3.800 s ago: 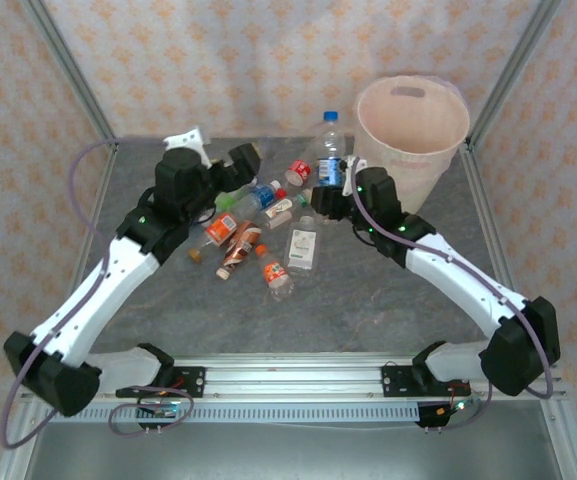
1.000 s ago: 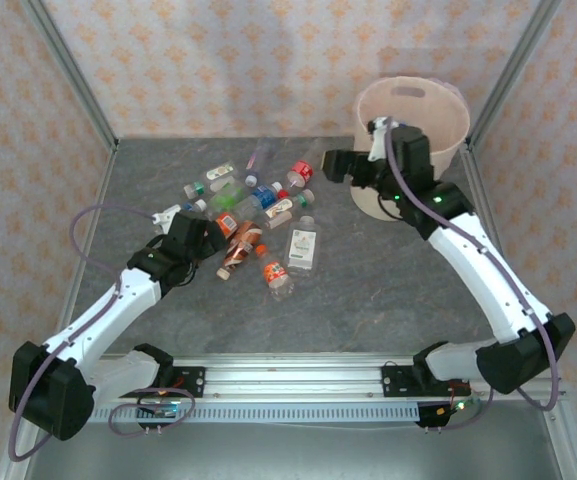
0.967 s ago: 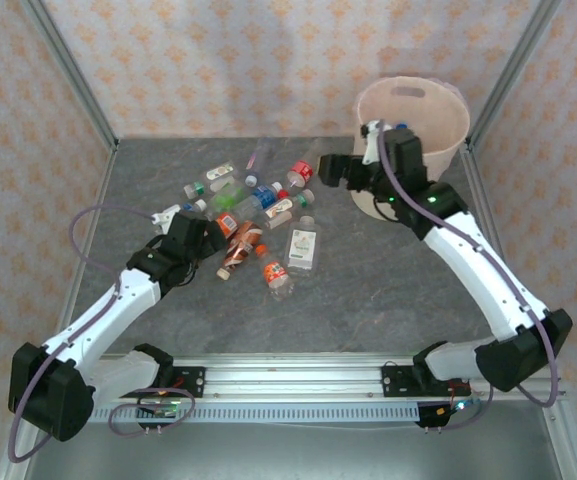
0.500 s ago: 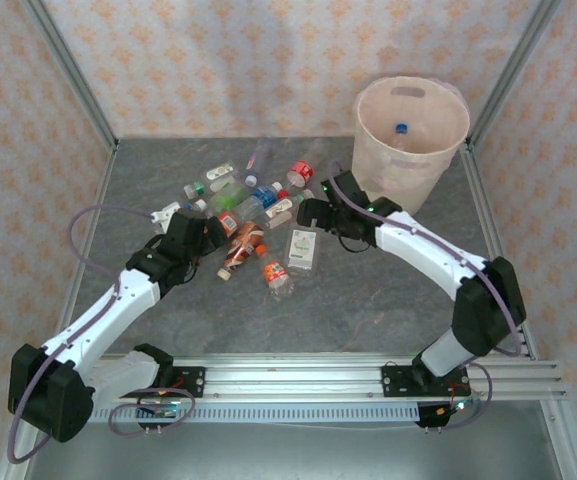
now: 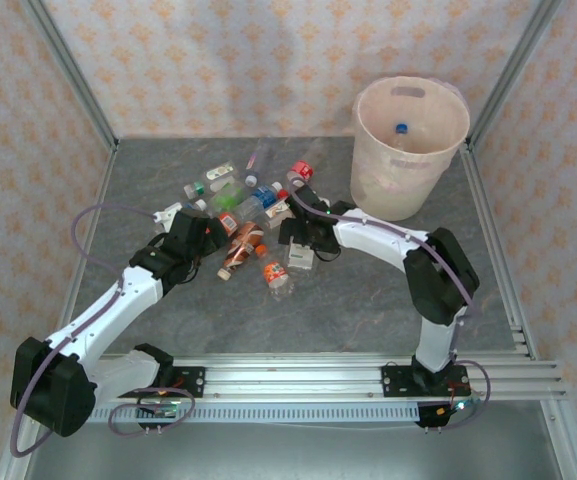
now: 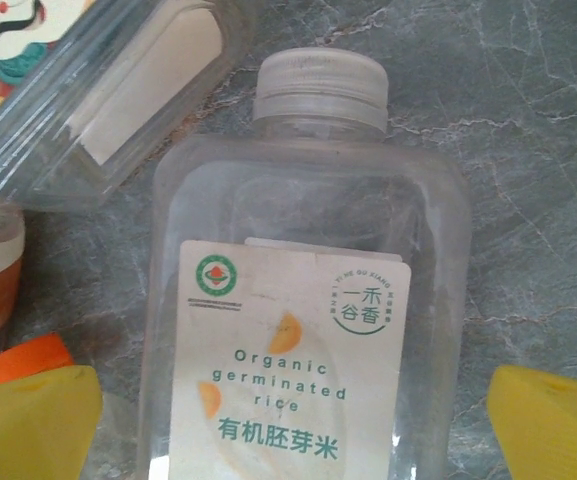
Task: Put the plastic bottles in the bin
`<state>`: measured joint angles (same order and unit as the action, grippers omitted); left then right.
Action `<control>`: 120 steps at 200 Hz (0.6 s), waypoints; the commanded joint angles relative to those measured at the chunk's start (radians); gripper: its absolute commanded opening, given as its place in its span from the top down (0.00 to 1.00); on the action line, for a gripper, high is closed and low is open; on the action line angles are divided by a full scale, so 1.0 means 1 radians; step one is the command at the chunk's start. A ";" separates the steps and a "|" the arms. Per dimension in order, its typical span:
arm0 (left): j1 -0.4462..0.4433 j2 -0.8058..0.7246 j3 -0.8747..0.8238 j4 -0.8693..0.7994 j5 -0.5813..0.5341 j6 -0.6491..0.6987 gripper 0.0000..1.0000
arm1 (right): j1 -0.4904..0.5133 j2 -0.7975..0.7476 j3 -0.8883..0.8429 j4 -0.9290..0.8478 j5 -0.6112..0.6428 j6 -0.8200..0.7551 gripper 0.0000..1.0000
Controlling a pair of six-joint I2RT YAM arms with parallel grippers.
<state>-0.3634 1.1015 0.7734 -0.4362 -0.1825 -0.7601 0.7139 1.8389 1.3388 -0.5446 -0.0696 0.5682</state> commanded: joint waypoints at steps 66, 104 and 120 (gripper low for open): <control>0.012 0.015 0.018 0.025 0.012 -0.019 0.00 | 0.017 0.143 0.118 -0.127 0.063 -0.012 0.01; 0.012 0.008 0.009 0.022 0.012 -0.022 0.00 | 0.017 0.128 0.079 -0.066 0.062 -0.015 0.07; 0.012 -0.001 0.006 0.017 0.005 -0.021 0.00 | 0.016 0.092 0.043 -0.017 0.065 -0.029 0.16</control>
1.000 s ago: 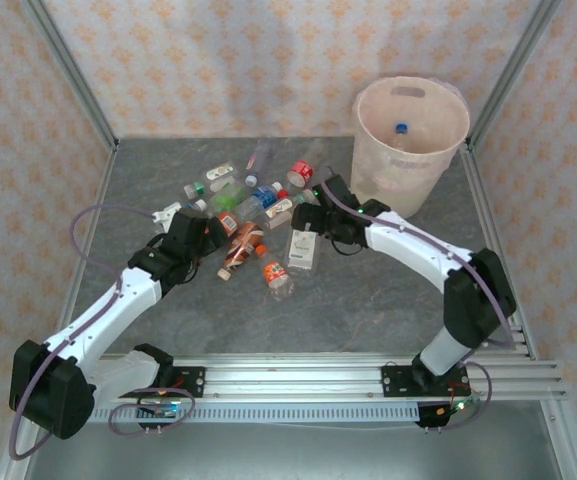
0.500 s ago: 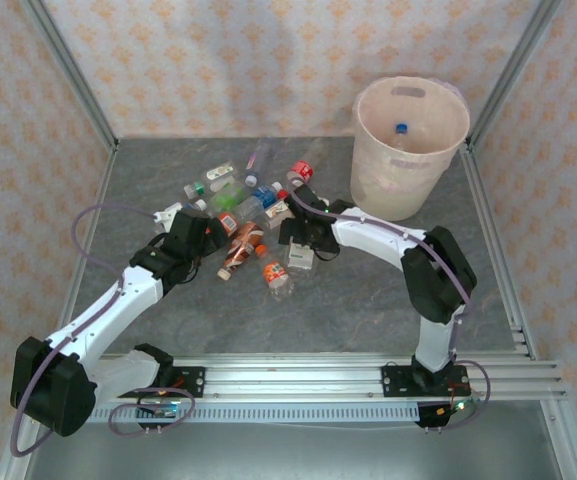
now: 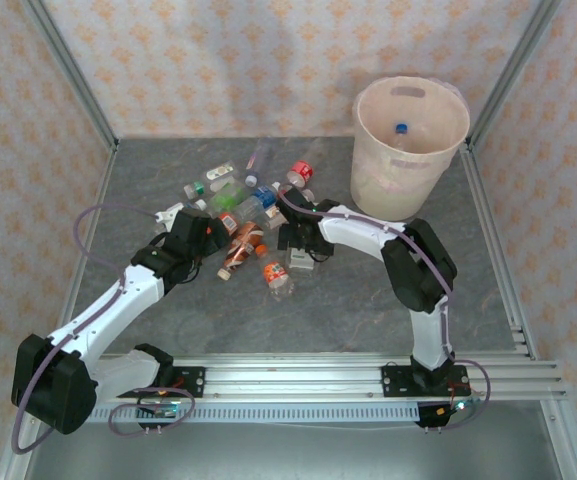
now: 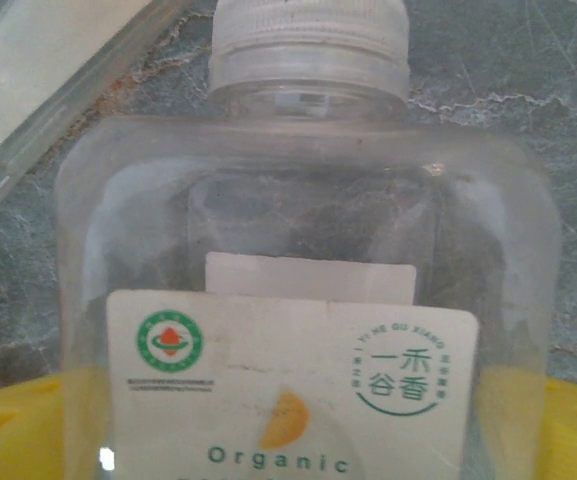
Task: Put the plastic bottles in the bin
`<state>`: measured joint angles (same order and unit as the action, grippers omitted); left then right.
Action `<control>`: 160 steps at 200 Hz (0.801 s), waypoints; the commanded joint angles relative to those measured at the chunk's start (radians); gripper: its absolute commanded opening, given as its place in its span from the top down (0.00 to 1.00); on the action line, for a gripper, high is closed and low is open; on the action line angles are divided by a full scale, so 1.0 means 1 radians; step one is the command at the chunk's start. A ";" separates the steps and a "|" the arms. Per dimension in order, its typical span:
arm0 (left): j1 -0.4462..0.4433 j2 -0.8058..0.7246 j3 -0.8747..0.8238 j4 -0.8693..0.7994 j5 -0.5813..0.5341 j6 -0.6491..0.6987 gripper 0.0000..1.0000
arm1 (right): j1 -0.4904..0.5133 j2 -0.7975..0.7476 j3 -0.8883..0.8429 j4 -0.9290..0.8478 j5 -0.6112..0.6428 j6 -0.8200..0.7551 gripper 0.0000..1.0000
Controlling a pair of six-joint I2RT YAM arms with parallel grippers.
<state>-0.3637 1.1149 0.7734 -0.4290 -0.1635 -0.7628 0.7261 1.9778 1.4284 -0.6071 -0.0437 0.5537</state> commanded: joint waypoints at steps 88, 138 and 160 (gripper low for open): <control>0.013 -0.072 -0.018 0.033 -0.046 -0.021 0.00 | 0.004 -0.474 -0.141 0.247 0.169 -0.372 0.28; 0.012 -0.098 -0.048 0.183 0.096 0.026 0.00 | -0.019 -0.565 -0.036 0.311 0.188 -0.596 0.29; -0.004 -0.090 -0.023 0.222 0.178 0.061 0.00 | -0.055 -0.573 0.018 0.341 0.153 -0.647 0.30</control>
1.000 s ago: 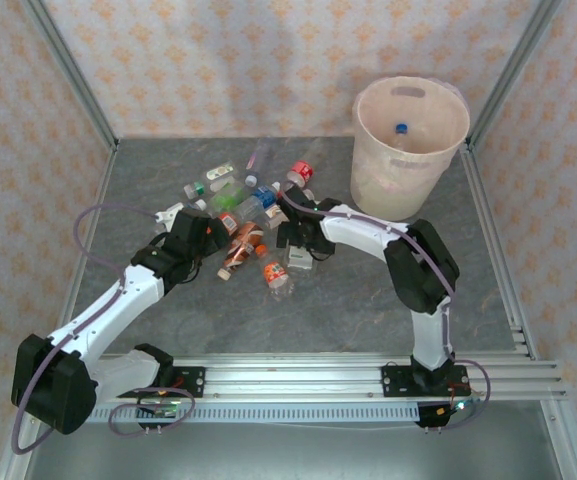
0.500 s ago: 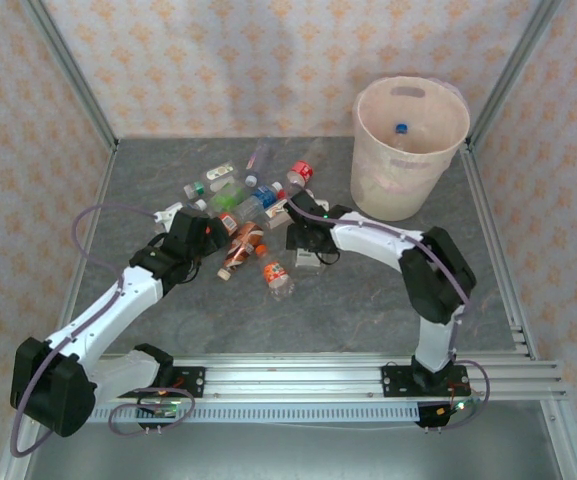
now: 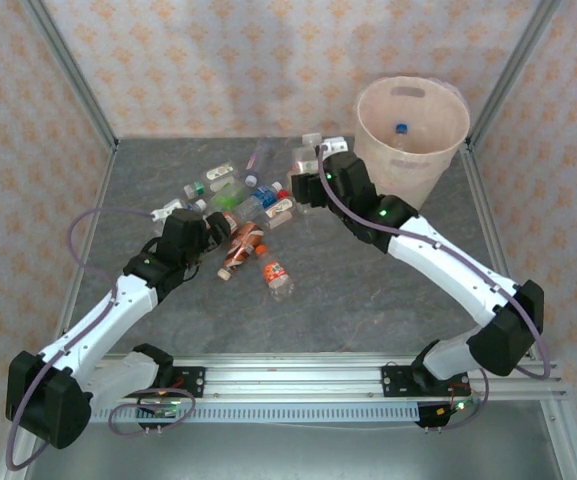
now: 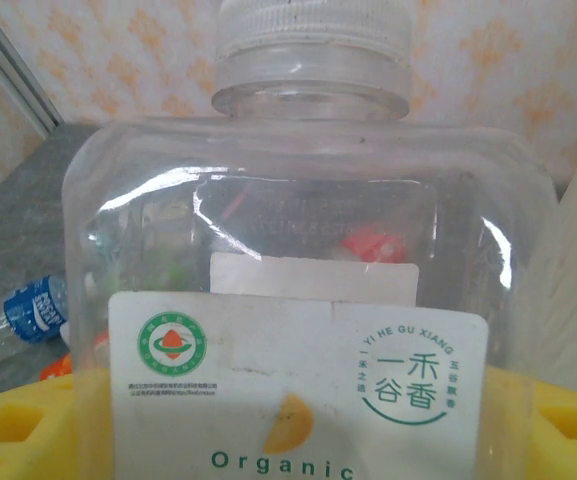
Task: Put the plastic bottles in the bin
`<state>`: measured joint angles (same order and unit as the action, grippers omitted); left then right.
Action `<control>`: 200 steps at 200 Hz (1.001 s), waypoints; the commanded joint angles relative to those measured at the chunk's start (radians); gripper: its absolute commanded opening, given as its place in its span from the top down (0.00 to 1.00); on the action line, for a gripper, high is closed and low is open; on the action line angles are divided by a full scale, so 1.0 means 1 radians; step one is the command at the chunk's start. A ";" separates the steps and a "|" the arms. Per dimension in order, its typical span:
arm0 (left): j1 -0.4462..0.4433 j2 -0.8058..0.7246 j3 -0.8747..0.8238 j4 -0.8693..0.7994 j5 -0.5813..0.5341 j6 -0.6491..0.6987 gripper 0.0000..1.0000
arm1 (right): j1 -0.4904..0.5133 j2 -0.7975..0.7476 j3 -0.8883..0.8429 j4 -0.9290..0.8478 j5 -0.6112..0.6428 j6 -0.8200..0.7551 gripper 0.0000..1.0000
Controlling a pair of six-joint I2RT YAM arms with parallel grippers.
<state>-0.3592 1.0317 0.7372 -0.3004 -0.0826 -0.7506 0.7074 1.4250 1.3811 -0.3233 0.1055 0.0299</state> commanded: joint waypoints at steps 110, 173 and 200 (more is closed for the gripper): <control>-0.089 0.147 0.135 -0.024 -0.013 0.033 0.00 | -0.477 0.210 0.603 -0.301 -0.178 -0.147 0.26; -0.090 0.147 0.136 -0.065 -0.046 0.023 0.00 | -0.534 0.483 0.882 -0.499 0.163 -0.150 0.24; -0.090 0.142 0.131 -0.084 -0.060 0.023 0.00 | -0.539 0.572 0.971 -0.573 0.298 -0.132 0.21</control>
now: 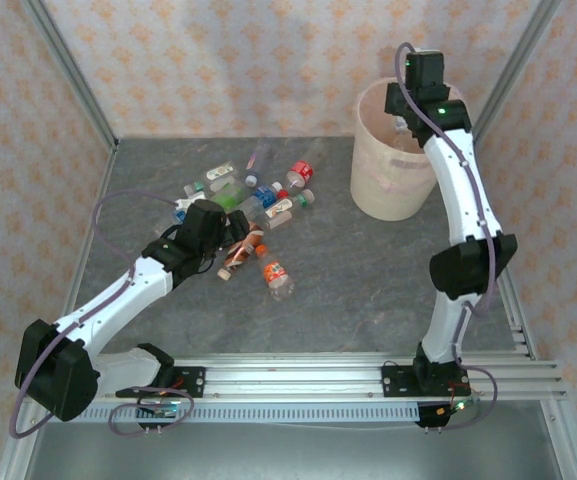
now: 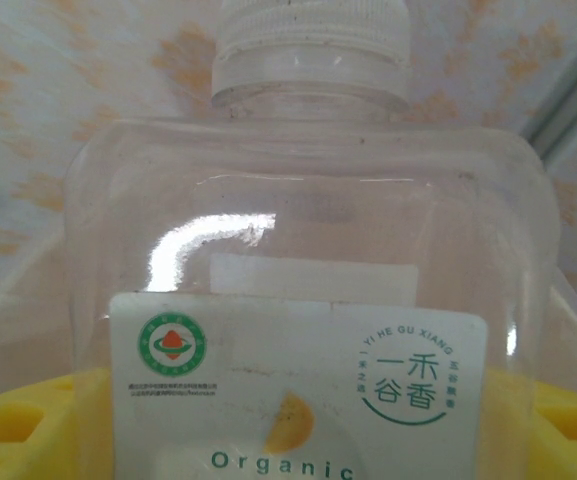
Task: Put the plastic bottles in the bin
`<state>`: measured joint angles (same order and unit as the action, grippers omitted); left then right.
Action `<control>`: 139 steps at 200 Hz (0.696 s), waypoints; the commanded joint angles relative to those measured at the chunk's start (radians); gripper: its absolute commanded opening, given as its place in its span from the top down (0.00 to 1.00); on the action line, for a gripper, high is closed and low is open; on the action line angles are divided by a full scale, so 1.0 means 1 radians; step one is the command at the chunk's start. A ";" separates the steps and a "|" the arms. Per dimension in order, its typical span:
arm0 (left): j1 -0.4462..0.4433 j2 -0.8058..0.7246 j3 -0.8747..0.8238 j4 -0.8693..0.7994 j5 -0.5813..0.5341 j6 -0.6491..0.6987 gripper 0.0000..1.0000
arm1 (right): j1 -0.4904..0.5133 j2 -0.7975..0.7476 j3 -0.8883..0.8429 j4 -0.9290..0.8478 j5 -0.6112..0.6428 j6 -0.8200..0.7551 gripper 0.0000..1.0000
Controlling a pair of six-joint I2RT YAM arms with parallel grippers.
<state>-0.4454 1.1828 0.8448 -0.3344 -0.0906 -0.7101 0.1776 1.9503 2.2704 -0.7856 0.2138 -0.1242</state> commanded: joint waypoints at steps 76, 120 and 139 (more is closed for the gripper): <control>-0.003 -0.012 0.020 -0.068 -0.095 -0.014 0.00 | -0.067 0.131 0.103 -0.178 0.309 0.062 0.16; -0.003 0.000 0.024 -0.069 -0.095 -0.017 0.00 | -0.067 0.136 0.117 -0.188 0.292 0.073 0.06; -0.002 0.000 0.022 -0.072 -0.100 -0.019 0.00 | -0.068 0.125 0.117 -0.190 0.286 0.077 0.03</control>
<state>-0.4454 1.1828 0.8448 -0.3790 -0.1436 -0.7101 0.1104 2.0815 2.3436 -0.9432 0.4747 -0.0566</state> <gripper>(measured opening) 0.995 0.956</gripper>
